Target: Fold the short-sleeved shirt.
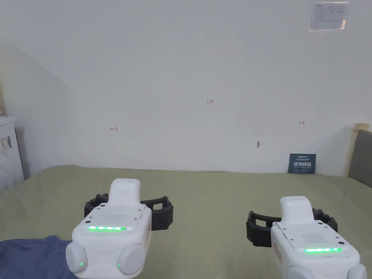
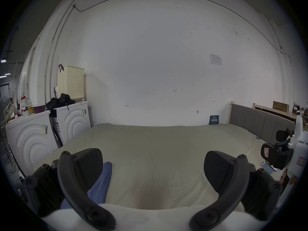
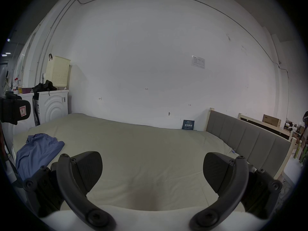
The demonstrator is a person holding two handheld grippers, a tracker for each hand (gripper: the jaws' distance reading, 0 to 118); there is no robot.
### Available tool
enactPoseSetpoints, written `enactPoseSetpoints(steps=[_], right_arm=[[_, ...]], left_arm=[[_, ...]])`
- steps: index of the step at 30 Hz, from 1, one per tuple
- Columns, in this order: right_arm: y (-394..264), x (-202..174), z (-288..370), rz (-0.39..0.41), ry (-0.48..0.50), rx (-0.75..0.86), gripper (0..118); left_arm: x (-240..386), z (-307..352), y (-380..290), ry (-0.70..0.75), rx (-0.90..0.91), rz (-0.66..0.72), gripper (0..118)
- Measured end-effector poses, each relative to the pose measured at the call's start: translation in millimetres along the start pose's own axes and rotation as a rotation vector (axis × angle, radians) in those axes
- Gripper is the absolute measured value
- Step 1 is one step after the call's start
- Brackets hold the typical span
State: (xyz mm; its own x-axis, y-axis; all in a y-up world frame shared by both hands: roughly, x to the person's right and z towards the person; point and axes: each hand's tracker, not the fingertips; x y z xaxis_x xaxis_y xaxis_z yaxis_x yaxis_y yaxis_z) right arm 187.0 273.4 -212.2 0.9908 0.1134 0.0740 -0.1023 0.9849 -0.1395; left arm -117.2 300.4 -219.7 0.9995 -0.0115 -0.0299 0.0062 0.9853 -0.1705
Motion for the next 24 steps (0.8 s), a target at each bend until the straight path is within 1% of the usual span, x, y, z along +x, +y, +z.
enactPoseSetpoints(steps=[5, 14, 19, 22, 23, 24], right_arm=[[1.0, 1.3, -0.2, 0.012, -0.002, 0.007, 118], [0.8, -1.1, -0.9, 0.041, -0.011, 0.005, 118], [1.8, 0.3, -1.3, 0.017, -0.007, 0.0, 118], [1.3, 1.0, -4.6, 0.021, -0.013, -0.002, 118], [1.0, 1.8, -5.1, 0.019, -0.009, 0.0, 117], [0.9, 2.6, -3.8, 0.015, -0.007, 0.002, 113]], left_arm=[[-1.3, -1.2, -0.3, 0.005, 0.023, -0.002, 118], [-0.6, -3.9, -0.2, 0.006, -0.009, -0.018, 118], [-0.6, -3.9, 0.7, 0.006, -0.016, -0.017, 118], [-1.6, -4.2, 1.6, 0.013, -0.02, -0.01, 118], [-3.1, -5.9, 1.4, 0.011, -0.019, -0.006, 118], [-4.5, -7.4, 1.3, 0.002, -0.024, -0.003, 118]])
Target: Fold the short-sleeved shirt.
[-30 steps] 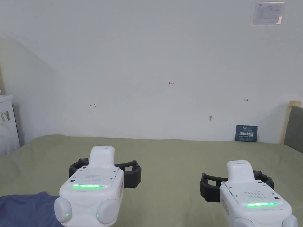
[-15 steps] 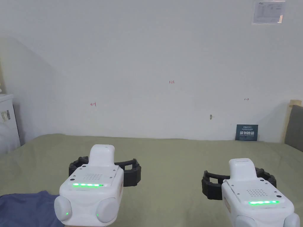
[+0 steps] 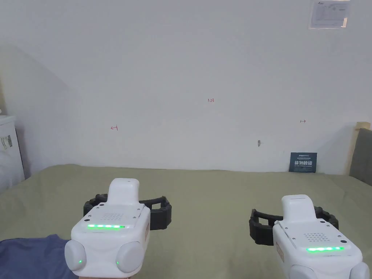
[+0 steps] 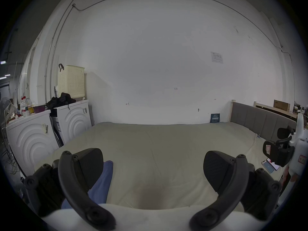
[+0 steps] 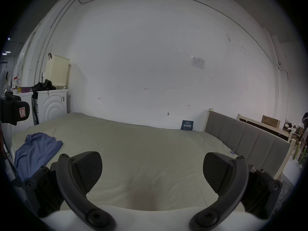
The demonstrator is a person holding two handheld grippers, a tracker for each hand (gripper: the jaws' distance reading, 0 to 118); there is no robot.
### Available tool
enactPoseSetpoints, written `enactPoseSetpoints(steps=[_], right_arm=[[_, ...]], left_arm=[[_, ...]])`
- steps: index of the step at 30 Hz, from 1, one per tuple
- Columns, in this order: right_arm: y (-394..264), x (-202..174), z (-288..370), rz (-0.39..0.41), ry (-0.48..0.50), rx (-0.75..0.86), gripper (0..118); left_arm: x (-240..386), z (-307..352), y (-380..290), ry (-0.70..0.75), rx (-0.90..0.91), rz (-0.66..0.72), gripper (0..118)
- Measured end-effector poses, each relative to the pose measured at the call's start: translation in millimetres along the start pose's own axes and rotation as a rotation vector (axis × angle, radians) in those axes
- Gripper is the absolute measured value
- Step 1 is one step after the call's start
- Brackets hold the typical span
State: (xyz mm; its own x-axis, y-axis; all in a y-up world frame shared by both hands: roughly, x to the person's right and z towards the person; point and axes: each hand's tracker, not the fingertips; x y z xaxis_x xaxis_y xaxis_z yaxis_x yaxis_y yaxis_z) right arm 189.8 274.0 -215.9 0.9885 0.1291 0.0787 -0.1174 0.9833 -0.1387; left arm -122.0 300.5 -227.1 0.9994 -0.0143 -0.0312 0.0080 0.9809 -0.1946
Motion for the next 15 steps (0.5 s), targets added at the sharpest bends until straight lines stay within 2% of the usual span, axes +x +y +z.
enactPoseSetpoints(steps=[1, 2, 3, 4, 6, 10, 15], right_arm=[[0.0, -0.3, 1.9, -0.002, -0.002, 0.001, 93], [-0.6, -1.4, 6.0, 0.006, -0.021, 0.007, 55], [-1.4, -2.1, 7.2, 0.024, -0.074, 0.02, 6], [-4.1, -2.6, 7.9, 0.015, -0.114, 0.01, 0], [-3.5, 4.3, 8.5, -0.017, -0.072, 0.009, 0], [-2.4, 8.7, 9.2, 0.0, -0.091, 0.017, 0], [0.6, 11.7, 5.1, -0.021, -0.097, 0.007, 0]], left_arm=[[0.1, 0.0, -0.3, 0.005, -0.004, -0.003, 113], [-0.5, 0.5, -0.6, -0.023, -0.001, -0.012, 87], [0.0, 0.7, -0.7, -0.018, -0.007, -0.015, 37], [2.3, -2.7, -2.0, 0.006, -0.033, -0.015, 0], [0.3, -5.7, -6.2, -0.032, -0.031, 0.013, 0], [4.9, -9.4, -9.9, -0.02, -0.025, 0.001, 0], [3.5, -6.7, -7.2, -0.025, -0.021, -0.006, 0]])
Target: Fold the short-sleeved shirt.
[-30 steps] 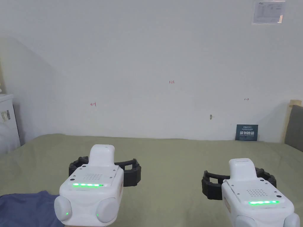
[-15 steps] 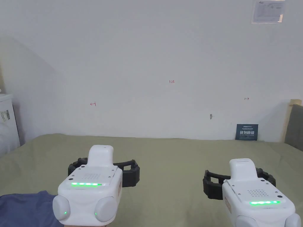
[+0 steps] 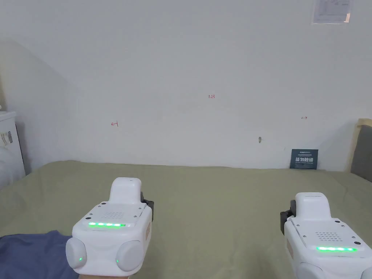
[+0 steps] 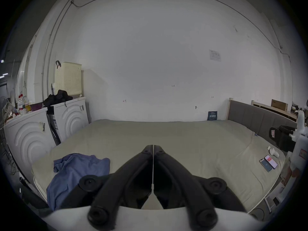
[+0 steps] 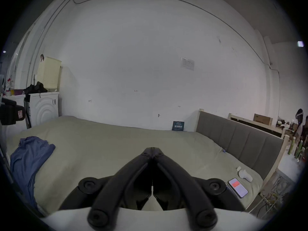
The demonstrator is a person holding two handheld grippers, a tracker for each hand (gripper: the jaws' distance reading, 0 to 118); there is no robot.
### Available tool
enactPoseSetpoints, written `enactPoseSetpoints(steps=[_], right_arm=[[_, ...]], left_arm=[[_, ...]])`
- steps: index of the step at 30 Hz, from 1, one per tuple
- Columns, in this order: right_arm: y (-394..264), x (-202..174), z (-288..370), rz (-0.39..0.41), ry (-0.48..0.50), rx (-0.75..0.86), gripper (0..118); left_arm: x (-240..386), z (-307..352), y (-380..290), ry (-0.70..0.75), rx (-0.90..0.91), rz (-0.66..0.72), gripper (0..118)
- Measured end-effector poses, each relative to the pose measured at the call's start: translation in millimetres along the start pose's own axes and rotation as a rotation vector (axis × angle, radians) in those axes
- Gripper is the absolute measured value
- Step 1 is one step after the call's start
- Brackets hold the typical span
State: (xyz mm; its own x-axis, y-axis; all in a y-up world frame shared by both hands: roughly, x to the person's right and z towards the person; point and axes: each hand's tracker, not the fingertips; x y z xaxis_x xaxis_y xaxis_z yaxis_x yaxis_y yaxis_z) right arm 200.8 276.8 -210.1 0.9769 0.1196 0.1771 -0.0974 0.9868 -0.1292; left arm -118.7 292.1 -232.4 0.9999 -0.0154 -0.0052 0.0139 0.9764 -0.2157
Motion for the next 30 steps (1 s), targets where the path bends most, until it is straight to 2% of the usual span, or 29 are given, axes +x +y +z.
enactPoseSetpoints(steps=[4, 8, 16, 20, 24, 30], right_arm=[[0.6, -14.6, -8.6, 0.011, 0.031, -0.014, 0], [4.6, -53.8, -17.7, -0.016, 0.134, -0.025, 0], [18.5, -194.4, -22.3, -0.011, 0.462, -0.005, 0], [21.0, -245.4, -17.2, -0.017, 0.574, 0.001, 0], [21.3, -277.4, -10.3, -0.009, 0.636, -0.002, 0], [17.6, -299.3, -15.8, -0.001, 0.665, -0.013, 0]], left_arm=[[-23.1, 4.9, -0.7, 0.045, 0.005, -0.005, 0], [-67.2, 19.8, 1.0, 0.155, -0.002, 0.018, 0], [-186.2, 78.0, -5.5, 0.465, -0.023, 0.028, 1], [-228.6, 107.2, -12.9, 0.58, -0.045, 0.041, 1], [-260.6, 126.9, -21.0, 0.642, -0.055, 0.058, 1], [-284.9, 122.6, -29.8, 0.662, -0.076, 0.085, 1]])
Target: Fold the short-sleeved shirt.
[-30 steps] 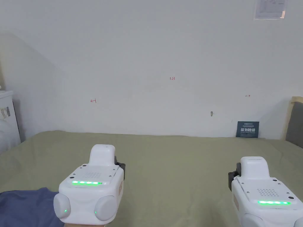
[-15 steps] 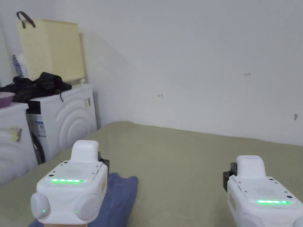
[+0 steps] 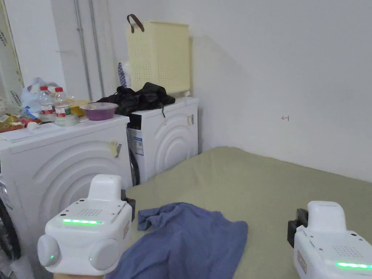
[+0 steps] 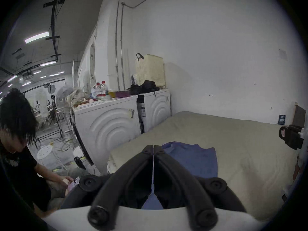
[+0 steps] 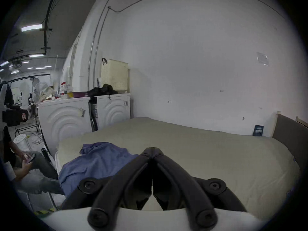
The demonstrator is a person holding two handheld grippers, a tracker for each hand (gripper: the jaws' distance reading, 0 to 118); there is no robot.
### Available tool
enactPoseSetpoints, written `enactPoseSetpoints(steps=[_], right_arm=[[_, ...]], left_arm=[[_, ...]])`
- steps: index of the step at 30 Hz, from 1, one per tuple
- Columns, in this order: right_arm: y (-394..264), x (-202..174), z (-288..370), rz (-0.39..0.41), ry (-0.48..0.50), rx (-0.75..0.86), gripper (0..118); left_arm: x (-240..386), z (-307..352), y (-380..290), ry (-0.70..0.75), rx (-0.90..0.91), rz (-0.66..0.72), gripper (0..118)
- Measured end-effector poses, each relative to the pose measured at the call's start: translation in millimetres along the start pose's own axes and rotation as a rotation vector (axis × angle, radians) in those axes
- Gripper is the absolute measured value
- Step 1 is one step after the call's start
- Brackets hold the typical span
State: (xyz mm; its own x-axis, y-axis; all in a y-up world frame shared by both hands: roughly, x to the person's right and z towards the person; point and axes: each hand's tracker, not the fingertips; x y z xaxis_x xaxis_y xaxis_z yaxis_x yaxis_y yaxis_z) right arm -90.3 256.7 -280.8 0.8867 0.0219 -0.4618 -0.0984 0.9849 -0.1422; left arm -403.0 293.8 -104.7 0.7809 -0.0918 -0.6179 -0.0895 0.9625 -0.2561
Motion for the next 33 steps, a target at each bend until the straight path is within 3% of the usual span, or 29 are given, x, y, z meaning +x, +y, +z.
enactPoseSetpoints(steps=[7, 11, 15, 21, 24, 25, 26, 27, 29, 31, 33], right_arm=[[-18.8, -1.9, -20.5, 0.003, -0.011, -0.05, 0], [-37.9, 5.6, -28.0, -0.012, -0.04, -0.107, 0], [-64.7, 12.3, -52.5, -0.014, -0.052, -0.165, 0], [-102.1, 21.8, -84.0, -0.022, -0.05, -0.227, 0], [-122.2, 29.5, -93.6, -0.006, -0.052, -0.268, 0], [-125.9, 31.6, -93.3, -0.005, -0.059, -0.282, 0], [-130.3, 34.8, -93.4, -0.011, -0.059, -0.292, 0], [-133.9, 38.0, -93.4, -0.017, -0.057, -0.304, 0], [-142.2, 44.0, -92.9, -0.021, -0.059, -0.324, 0], [-147.4, 48.5, -90.5, -0.016, -0.063, -0.334, 0], [-145.2, 50.9, -84.9, -0.005, -0.064, -0.348, 0]], left_arm=[[31.5, -48.7, -13.1, -0.11, -0.098, 0.021, 1], [60.1, -109.4, -41.8, -0.162, -0.209, 0.029, 1], [95.9, -175.3, -72.9, -0.186, -0.342, -0.005, 1], [145.2, -257.7, -110.2, -0.34, -0.627, -0.069, 1], [169.6, -268.9, -114.9, -0.38, -0.722, -0.084, 1], [176.0, -273.8, -117.7, -0.367, -0.758, -0.109, 7], [172.7, -301.8, -131.3, -0.337, -0.722, -0.106, 31], [174.4, -307.1, -134.1, -0.303, -0.691, -0.14, 74], [179.6, -314.8, -140.2, -0.32, -0.746, -0.165, 101], [180.7, -316.6, -142.7, -0.315, -0.764, -0.155, 117], [185.8, -321.9, -151.6, -0.317, -0.792, -0.171, 114]])
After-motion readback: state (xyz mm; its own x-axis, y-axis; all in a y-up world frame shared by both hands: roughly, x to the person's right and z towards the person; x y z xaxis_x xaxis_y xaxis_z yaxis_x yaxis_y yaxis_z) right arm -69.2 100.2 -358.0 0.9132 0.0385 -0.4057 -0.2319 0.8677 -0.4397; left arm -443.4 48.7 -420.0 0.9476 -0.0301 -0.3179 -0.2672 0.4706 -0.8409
